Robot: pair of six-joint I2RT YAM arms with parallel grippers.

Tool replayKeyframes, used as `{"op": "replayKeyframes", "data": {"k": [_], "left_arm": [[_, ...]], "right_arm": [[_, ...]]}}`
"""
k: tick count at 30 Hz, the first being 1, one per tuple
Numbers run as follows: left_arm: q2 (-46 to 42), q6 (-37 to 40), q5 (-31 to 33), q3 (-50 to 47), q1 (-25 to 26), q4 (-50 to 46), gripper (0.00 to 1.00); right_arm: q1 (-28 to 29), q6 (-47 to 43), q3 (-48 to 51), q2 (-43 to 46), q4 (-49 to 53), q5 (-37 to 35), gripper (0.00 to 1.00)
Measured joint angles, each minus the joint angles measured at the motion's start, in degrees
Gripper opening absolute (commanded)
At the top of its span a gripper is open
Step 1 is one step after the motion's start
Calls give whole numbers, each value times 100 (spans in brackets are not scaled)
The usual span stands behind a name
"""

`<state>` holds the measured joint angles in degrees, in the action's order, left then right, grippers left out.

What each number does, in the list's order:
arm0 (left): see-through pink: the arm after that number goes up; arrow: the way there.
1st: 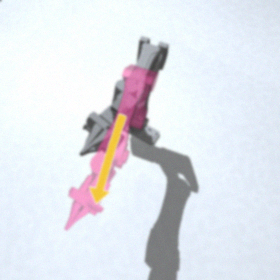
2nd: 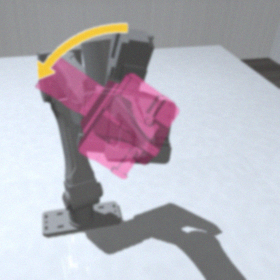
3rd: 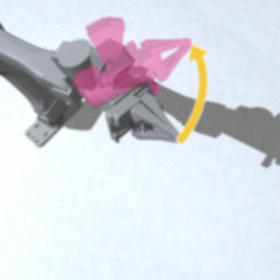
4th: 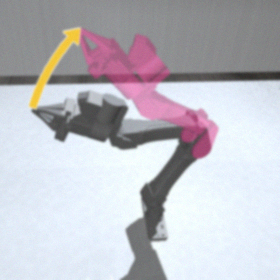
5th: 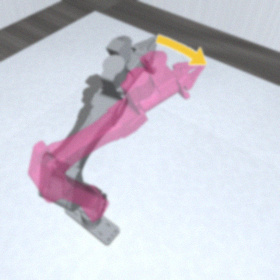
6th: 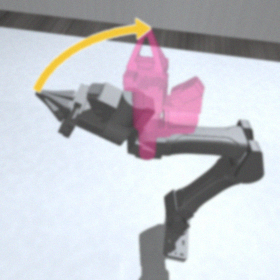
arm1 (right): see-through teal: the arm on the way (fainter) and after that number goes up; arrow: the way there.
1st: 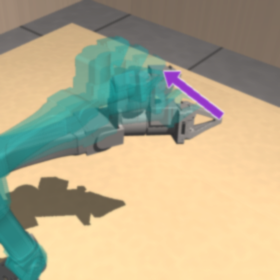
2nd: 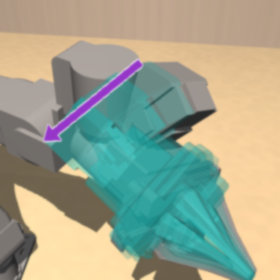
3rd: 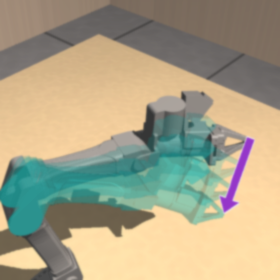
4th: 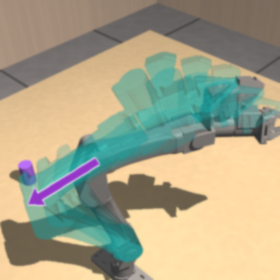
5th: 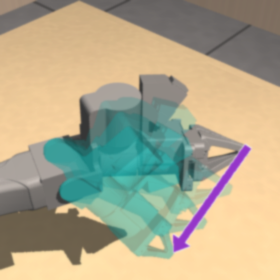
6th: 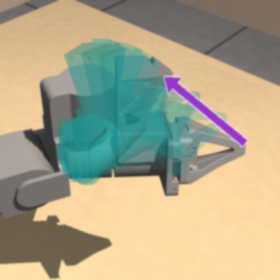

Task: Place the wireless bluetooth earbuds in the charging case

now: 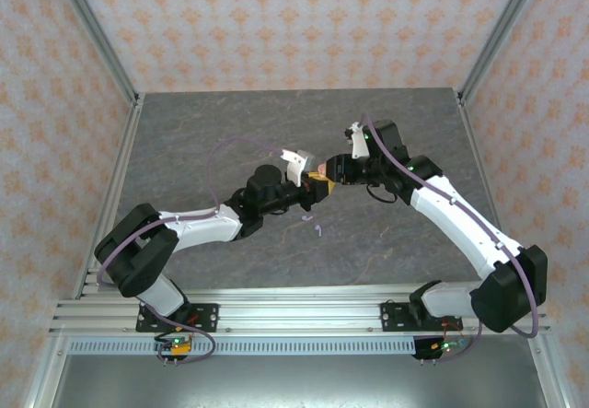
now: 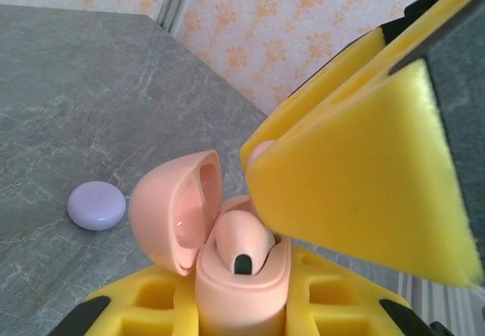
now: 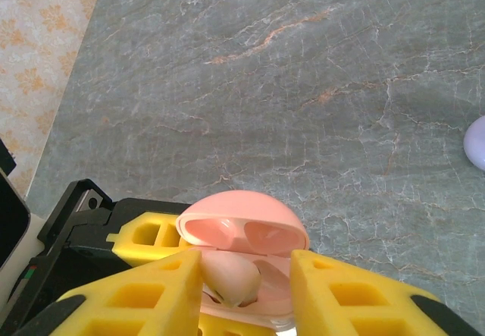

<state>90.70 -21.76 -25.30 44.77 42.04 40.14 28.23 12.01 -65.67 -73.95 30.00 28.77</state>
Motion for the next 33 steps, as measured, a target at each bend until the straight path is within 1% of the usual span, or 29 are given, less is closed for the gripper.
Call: {"op": "replayKeyframes", "data": {"k": [3,12,14,17,25,33], "left_arm": [[0,120,0,20,20,-37,1],[0,415,0,20,109,-44,0],[-2,461,7,20,109,-44,0],[-22,551,26,20,111,-48,0],[-195,715,44,17,109,-96,0],[-356,872,205,7,109,-420,0]], "right_arm": [[0,-2,0,13,22,22,41],[-2,-4,0,216,81,234,42],[-2,-2,0,243,109,227,44],[-2,-4,-2,264,186,149,46],[-2,0,-74,267,363,-55,45],[-2,138,-79,400,358,-321,45]]}}
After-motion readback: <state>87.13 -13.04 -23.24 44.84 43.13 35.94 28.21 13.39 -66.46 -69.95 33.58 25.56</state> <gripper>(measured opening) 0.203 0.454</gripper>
